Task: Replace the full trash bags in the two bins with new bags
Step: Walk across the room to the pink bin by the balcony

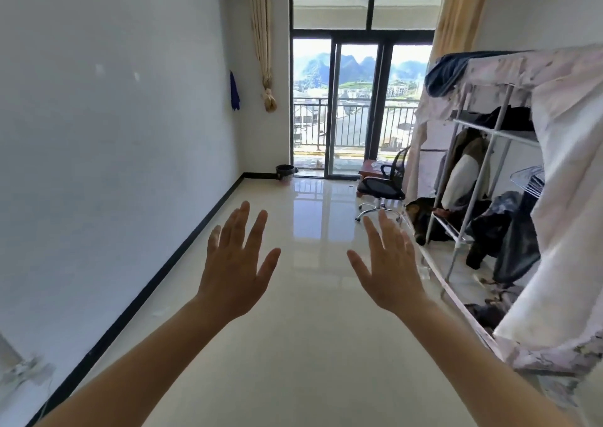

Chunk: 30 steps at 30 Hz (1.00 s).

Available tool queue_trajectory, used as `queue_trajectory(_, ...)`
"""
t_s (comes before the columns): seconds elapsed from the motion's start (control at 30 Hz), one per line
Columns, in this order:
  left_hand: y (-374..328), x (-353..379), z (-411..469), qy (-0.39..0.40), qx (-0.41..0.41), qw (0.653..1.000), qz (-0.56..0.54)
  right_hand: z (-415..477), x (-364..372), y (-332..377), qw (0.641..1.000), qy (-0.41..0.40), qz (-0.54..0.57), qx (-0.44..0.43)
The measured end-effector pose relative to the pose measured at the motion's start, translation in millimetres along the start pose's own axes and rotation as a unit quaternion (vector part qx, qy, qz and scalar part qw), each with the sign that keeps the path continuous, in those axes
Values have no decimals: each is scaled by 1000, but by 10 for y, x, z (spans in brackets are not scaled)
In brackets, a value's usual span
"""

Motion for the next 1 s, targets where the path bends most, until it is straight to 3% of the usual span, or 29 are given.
queue_trajectory(0.17,911,839,1079,-22,-46,999,13,1502,1124,59,998,9,-12,-65)
queue_trajectory(0.37,1763,1631,2836,-24,-68,997,7,3303,2065,-51,996,20,-24,-84)
queue_trajectory(0.53,2083,2480,4261,-20,-60,998,-9,4479,2772,-481,997,14,-25,-76)
queue_trajectory(0.8,2664,4449,6270,19,-47,999,20,6408,4569,-1379,998,43,-26,-39)
queue_trajectory(1.0,3262,5230,7927,35,-58,996,62,8324,5445,-1838,997,31,-34,-64)
Point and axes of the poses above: each hand's wrist, its own z-axis towards the middle knuckle, its own x-axis out of the palm, y = z × x, the point moved 1 cm from there along z, towards the middle knuckle, and after that the axes turned 7 degrees about -z, right-handed, at the moved point
